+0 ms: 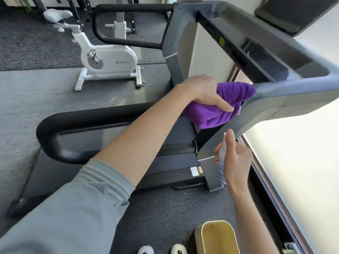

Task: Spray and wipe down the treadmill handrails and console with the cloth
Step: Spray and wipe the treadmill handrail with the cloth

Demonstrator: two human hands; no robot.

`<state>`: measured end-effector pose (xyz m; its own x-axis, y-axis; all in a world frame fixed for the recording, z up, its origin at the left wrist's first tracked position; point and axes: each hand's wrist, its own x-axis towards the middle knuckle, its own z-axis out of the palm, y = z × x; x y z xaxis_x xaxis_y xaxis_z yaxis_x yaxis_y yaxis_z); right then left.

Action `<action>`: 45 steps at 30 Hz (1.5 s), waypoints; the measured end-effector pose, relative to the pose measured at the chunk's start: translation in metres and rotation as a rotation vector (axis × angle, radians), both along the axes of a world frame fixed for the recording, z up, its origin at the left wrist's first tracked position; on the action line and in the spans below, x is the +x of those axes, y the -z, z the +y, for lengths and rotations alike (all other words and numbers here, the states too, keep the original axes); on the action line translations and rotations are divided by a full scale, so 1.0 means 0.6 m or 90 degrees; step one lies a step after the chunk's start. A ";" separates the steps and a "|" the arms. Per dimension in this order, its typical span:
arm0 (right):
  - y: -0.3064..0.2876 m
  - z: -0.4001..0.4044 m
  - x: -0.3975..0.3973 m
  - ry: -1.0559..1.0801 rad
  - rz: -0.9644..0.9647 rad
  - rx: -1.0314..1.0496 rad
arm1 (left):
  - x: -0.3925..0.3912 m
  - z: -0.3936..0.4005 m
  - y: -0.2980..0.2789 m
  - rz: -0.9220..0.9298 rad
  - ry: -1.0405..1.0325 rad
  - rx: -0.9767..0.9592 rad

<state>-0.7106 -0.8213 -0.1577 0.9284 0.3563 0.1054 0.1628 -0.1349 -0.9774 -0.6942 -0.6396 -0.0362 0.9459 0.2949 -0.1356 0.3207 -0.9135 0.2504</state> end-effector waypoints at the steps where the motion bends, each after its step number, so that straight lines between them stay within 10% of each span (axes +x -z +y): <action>1: -0.002 -0.002 0.001 -0.006 -0.008 -0.009 | -0.018 0.005 -0.001 0.001 0.000 0.027; 8: -0.008 0.013 0.002 -0.033 -0.004 0.009 | -0.172 0.052 -0.007 0.001 -0.108 0.012; 19: -0.009 -0.036 0.038 -0.002 -0.015 0.005 | 0.019 -0.065 -0.001 -0.098 -0.019 0.129; 33: -0.005 0.008 -0.026 -0.072 0.001 0.022 | -0.278 0.061 0.016 -0.083 -0.206 0.163; 41: -0.002 0.035 -0.074 -0.113 0.013 0.025 | -0.358 0.056 0.049 -0.373 -0.254 0.228; 45: -0.002 0.039 -0.085 -0.118 0.014 0.023 | -0.316 0.048 0.059 -0.277 -0.254 0.286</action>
<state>-0.7619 -0.7980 -0.1568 0.8492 0.5181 0.1022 0.1609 -0.0695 -0.9845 -0.8837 -0.6105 -0.0715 0.6955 0.5667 0.4418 0.6074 -0.7921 0.0598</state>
